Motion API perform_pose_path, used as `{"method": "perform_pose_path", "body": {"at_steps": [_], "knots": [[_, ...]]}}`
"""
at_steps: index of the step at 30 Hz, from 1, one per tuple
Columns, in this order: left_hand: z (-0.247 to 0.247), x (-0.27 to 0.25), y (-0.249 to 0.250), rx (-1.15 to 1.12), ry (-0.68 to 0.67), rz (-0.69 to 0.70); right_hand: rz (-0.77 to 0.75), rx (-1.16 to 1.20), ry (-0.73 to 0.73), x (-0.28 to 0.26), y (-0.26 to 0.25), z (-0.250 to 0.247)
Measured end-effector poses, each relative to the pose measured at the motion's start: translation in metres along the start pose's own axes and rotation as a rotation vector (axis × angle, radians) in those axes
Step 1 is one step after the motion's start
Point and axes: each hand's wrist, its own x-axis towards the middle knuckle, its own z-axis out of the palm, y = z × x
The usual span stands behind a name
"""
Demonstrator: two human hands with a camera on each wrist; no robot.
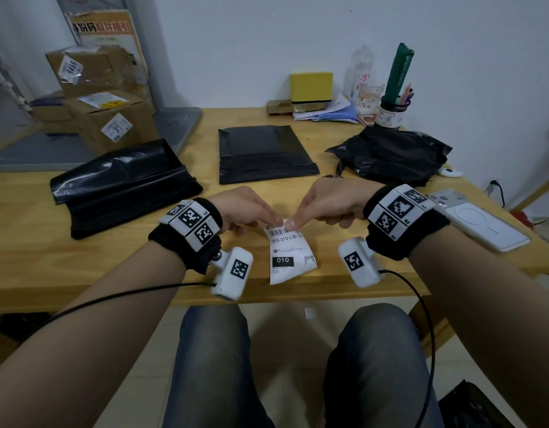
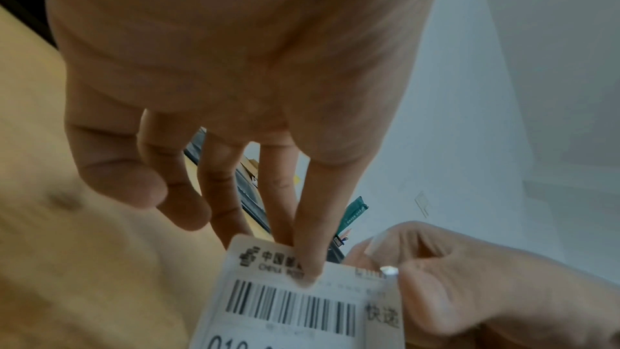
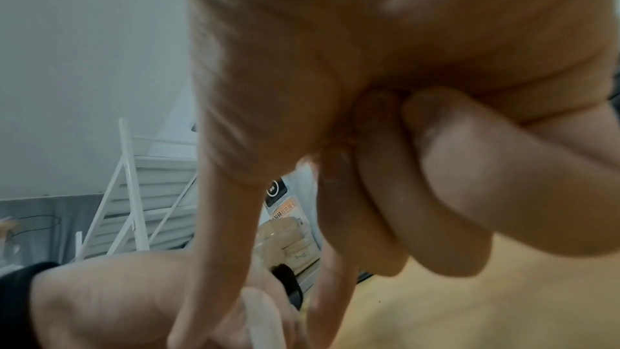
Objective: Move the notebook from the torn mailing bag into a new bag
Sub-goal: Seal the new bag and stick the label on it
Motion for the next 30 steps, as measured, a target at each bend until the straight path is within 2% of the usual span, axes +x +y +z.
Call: {"method": "perform_pose_path", "body": {"at_steps": [6,10,15,18,25,30], "knots": [[-0.003,0.005,0.000,-0.014,0.005,0.000,-0.021,-0.029,0.101,0.007,-0.001,0.000],[-0.011,0.009,-0.002,-0.043,-0.001,0.012,-0.029,-0.037,0.111,0.007,-0.006,-0.009],[-0.034,0.016,0.000,-0.244,-0.036,0.093,-0.107,0.048,0.242,0.018,-0.012,-0.035],[-0.052,0.029,0.002,-0.316,0.036,0.111,-0.116,0.058,0.294,0.031,-0.018,-0.058],[-0.093,0.084,0.006,-0.385,0.231,0.061,-0.101,0.236,0.310,0.100,-0.021,-0.118],[-0.121,0.135,0.012,-0.449,0.221,0.010,-0.093,0.300,0.257,0.168,-0.026,-0.152]]}}
